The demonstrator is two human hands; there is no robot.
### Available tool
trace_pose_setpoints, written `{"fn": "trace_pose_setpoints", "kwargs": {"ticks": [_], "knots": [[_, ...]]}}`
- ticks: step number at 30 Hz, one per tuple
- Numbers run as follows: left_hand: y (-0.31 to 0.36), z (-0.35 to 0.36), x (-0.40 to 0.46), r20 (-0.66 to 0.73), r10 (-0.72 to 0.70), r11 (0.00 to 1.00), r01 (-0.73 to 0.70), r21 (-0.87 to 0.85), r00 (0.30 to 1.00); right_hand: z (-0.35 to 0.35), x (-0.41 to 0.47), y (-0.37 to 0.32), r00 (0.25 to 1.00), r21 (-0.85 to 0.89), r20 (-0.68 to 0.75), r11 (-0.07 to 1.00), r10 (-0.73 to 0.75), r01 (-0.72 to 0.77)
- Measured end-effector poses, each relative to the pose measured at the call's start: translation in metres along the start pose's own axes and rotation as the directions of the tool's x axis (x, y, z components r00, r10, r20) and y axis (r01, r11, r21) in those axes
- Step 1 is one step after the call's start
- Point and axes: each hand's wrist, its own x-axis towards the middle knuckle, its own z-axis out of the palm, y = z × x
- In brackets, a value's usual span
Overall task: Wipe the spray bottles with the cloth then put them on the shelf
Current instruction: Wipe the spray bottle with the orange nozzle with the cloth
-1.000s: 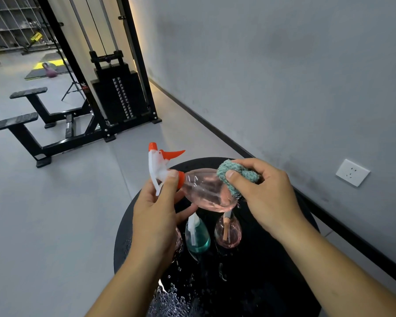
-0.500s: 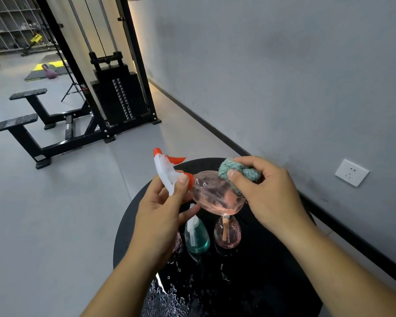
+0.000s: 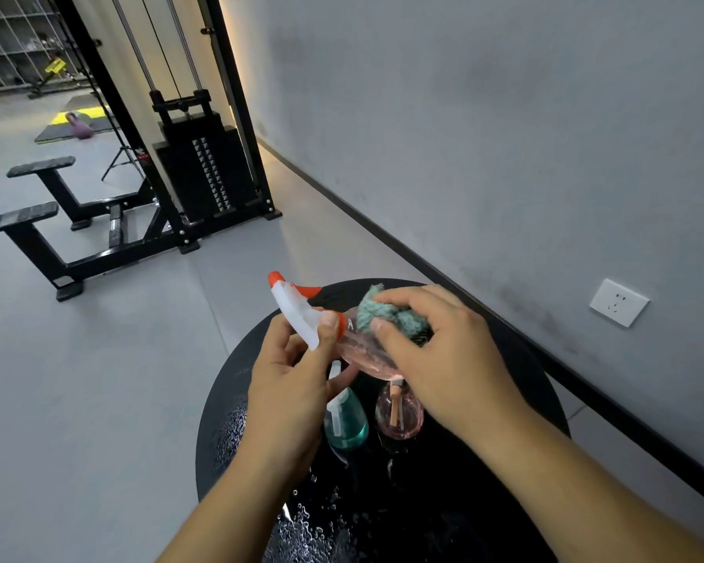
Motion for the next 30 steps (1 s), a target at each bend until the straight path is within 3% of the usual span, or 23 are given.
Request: {"fn": "trace_pose_setpoints", "kwargs": {"ticks": [2,8,13,19,26,30], "knots": [[0.001,0.000,0.000,-0.007,-0.001,1.000,0.001,0.000,1.000,-0.001,0.000,-0.002,1.000,-0.029,0.017,0.999,-0.018,0.019],[0.003,0.000,0.000,-0.035,-0.018,0.999,0.017,-0.032,0.999,-0.011,0.008,0.010,0.991,0.006,-0.054,0.993,0.120,-0.120],[0.002,0.003,-0.002,-0.028,-0.015,1.000,0.015,-0.021,0.999,0.001,-0.002,-0.003,1.000,-0.017,0.004,1.000,-0.024,0.024],[0.005,-0.002,0.002,-0.063,-0.019,0.996,0.013,-0.085,0.998,-0.014,0.013,0.020,0.976,0.063,-0.053,0.976,0.210,-0.207],[0.003,-0.001,0.005,-0.066,-0.033,0.995,0.027,-0.092,0.997,0.002,0.001,0.006,1.000,0.050,-0.019,0.999,0.018,-0.018],[0.004,-0.004,0.007,-0.068,-0.018,0.994,0.010,-0.112,0.998,-0.008,0.011,0.020,0.986,0.071,-0.088,0.988,0.142,-0.136]]}}
